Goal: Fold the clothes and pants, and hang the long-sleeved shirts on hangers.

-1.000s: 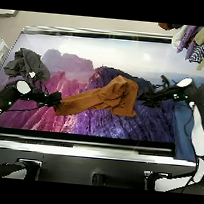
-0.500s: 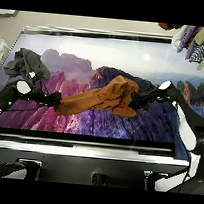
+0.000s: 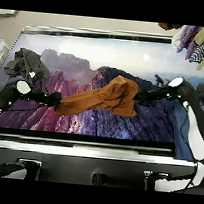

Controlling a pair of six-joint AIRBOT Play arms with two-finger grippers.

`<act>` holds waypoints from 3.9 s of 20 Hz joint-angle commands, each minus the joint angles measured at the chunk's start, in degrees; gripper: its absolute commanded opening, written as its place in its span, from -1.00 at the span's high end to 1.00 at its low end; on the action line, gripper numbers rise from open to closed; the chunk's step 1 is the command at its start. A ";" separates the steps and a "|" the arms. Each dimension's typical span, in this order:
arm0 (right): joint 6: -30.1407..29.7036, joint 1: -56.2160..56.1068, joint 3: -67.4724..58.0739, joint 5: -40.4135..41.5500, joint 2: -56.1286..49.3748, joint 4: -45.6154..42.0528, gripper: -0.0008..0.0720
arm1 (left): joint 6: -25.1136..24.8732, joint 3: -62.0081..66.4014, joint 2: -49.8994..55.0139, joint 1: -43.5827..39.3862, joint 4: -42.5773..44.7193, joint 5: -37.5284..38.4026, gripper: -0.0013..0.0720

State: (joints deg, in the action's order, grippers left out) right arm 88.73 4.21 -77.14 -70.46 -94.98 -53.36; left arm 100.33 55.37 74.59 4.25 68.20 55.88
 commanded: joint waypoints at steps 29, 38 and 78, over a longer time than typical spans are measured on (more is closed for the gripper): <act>6.60 -5.77 -25.73 2.40 34.21 -36.41 0.90 | 0.44 40.28 -14.67 14.25 0.85 22.21 0.91; 18.58 -5.79 -27.23 8.85 52.54 -38.80 0.90 | 8.35 46.07 -26.91 15.37 0.83 25.38 0.91; 14.56 -5.84 -27.26 -6.97 -6.16 -11.87 0.90 | -5.49 -17.97 -6.73 -11.02 -17.22 1.40 -0.35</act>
State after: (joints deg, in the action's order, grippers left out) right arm 103.07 -1.58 -104.38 -75.75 -102.59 -65.06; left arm 96.12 42.17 67.88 -3.03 54.72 62.37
